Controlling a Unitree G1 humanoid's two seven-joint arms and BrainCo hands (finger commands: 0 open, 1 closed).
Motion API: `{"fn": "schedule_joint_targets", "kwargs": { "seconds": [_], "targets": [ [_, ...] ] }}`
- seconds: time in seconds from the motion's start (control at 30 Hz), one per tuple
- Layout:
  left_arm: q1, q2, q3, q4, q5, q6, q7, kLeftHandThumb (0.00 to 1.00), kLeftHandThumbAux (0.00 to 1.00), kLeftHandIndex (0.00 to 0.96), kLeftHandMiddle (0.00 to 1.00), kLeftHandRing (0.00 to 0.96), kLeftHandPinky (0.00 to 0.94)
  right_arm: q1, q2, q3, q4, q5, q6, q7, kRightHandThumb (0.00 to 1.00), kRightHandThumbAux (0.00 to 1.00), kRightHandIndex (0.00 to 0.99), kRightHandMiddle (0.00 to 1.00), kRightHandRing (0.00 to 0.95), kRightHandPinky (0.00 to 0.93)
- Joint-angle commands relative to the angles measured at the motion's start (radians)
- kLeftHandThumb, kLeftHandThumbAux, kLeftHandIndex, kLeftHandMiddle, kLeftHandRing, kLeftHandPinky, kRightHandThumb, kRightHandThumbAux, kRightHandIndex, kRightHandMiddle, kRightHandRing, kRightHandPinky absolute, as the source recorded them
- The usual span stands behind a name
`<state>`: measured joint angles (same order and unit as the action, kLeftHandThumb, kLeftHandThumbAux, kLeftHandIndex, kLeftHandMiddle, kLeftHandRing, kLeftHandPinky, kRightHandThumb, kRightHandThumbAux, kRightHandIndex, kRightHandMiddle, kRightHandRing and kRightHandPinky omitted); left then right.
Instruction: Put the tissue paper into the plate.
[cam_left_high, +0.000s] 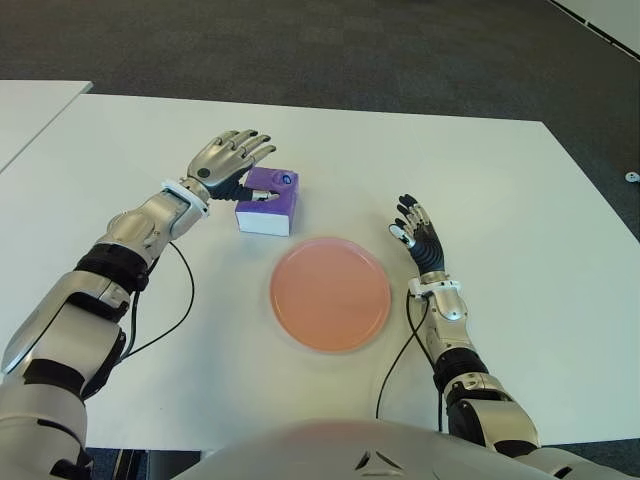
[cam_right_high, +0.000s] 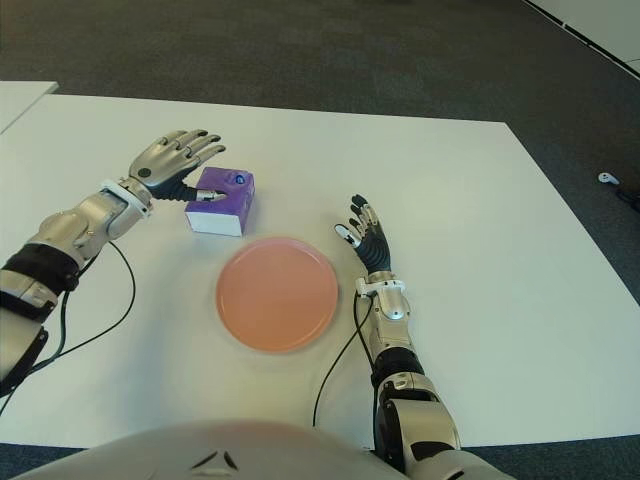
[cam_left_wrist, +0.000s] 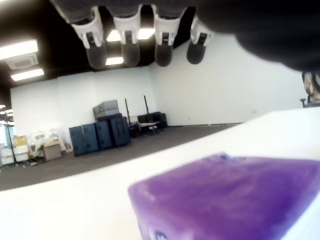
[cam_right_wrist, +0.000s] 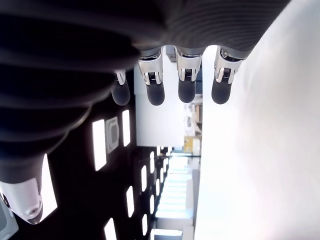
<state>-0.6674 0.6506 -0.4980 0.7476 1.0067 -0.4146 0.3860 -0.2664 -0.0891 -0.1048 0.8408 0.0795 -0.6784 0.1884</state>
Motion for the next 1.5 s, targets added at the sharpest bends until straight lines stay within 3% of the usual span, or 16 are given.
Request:
{"fn": "schedule_joint_targets", "kwargs": {
  "seconds": [0.03, 0.27, 0.47, 0.93, 1.3, 1.5],
  "targets": [
    [-0.031, 0.007, -0.055, 0.053, 0.01, -0.066, -0.058, 0.247, 0.047, 0.0, 0.0, 0.0, 0.0, 0.12, 0.022, 0.003, 0.1, -0.011, 0.005, -0.003, 0.0, 0.567, 0.0, 0.0, 0.0, 0.0],
    [-0.053, 0.017, -0.074, 0.079, -0.022, -0.158, -0.117, 0.272, 0.037, 0.0, 0.0, 0.0, 0.0, 0.122, 0.021, 0.004, 0.101, -0.012, 0.008, -0.004, 0.0, 0.56, 0.0, 0.0, 0.0, 0.0],
    [-0.044, 0.056, -0.053, 0.022, -0.077, -0.222, -0.218, 0.306, 0.043, 0.0, 0.0, 0.0, 0.0, 0.121, 0.019, 0.002, 0.106, -0.005, 0.011, 0.006, 0.0, 0.558, 0.0, 0.0, 0.0, 0.0],
    [-0.04, 0.11, -0.029, -0.035, -0.123, -0.241, -0.352, 0.339, 0.055, 0.0, 0.0, 0.0, 0.0, 0.112, 0.015, -0.001, 0.123, -0.004, 0.002, 0.02, 0.0, 0.558, 0.0, 0.0, 0.0, 0.0],
    [-0.093, 0.113, -0.09, 0.038, 0.019, -0.193, -0.248, 0.33, 0.044, 0.0, 0.0, 0.0, 0.0, 0.101, 0.009, 0.001, 0.141, -0.007, 0.007, 0.028, 0.0, 0.564, 0.0, 0.0, 0.0, 0.0],
    [-0.114, 0.089, -0.12, 0.095, 0.073, -0.147, -0.127, 0.319, 0.037, 0.0, 0.0, 0.0, 0.0, 0.099, 0.006, 0.0, 0.152, -0.009, 0.0, 0.029, 0.0, 0.549, 0.0, 0.0, 0.0, 0.0]
  ]
}}
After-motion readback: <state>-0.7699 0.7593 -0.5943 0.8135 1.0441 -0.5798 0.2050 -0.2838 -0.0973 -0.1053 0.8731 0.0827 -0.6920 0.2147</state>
